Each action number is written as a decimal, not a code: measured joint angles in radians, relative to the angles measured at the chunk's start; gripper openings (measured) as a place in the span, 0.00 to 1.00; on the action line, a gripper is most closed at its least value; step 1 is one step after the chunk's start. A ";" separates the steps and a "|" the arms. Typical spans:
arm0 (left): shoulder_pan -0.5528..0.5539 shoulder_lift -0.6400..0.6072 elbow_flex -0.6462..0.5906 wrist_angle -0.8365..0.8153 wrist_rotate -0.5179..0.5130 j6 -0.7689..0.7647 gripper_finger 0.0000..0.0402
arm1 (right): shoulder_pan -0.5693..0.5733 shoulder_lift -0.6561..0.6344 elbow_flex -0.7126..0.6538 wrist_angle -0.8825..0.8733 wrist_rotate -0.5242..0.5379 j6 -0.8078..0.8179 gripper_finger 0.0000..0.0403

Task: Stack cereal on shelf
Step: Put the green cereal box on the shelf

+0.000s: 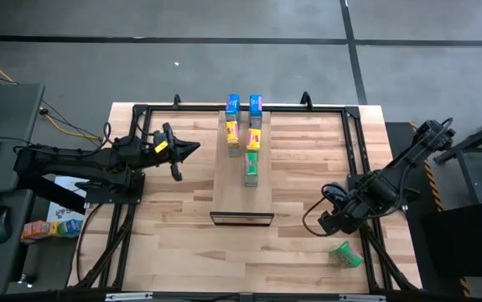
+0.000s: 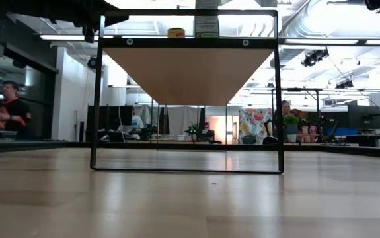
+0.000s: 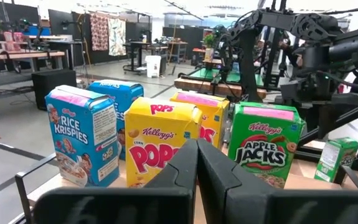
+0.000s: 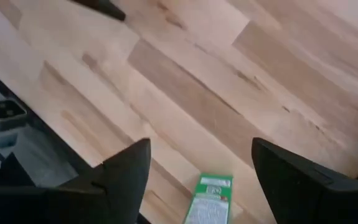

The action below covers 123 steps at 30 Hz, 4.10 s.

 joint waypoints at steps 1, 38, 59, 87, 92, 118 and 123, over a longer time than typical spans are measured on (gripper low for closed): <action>0.000 0.000 0.000 0.000 0.000 0.000 0.00 | 0.000 0.000 0.000 0.000 0.003 0.002 0.67; 0.000 0.001 0.000 -0.002 0.002 0.001 0.00 | 0.177 0.431 0.604 -0.452 0.051 -0.048 0.67; 0.000 0.002 0.000 -0.011 0.019 0.001 0.00 | 0.112 0.514 0.394 -0.444 -0.490 0.071 0.67; 0.000 0.002 0.000 -0.010 0.018 0.001 0.00 | 0.105 0.379 0.260 -0.270 -0.421 0.023 0.67; 0.000 0.002 0.000 -0.010 0.018 0.001 0.00 | 0.133 0.349 0.260 -0.227 -0.382 0.086 0.67; 0.000 0.001 0.000 -0.011 0.018 0.001 0.00 | 0.183 0.357 0.109 -0.032 -0.438 0.194 0.67; 0.000 0.001 0.000 -0.011 0.018 0.001 0.00 | 0.183 0.357 0.109 -0.035 -0.438 0.194 0.67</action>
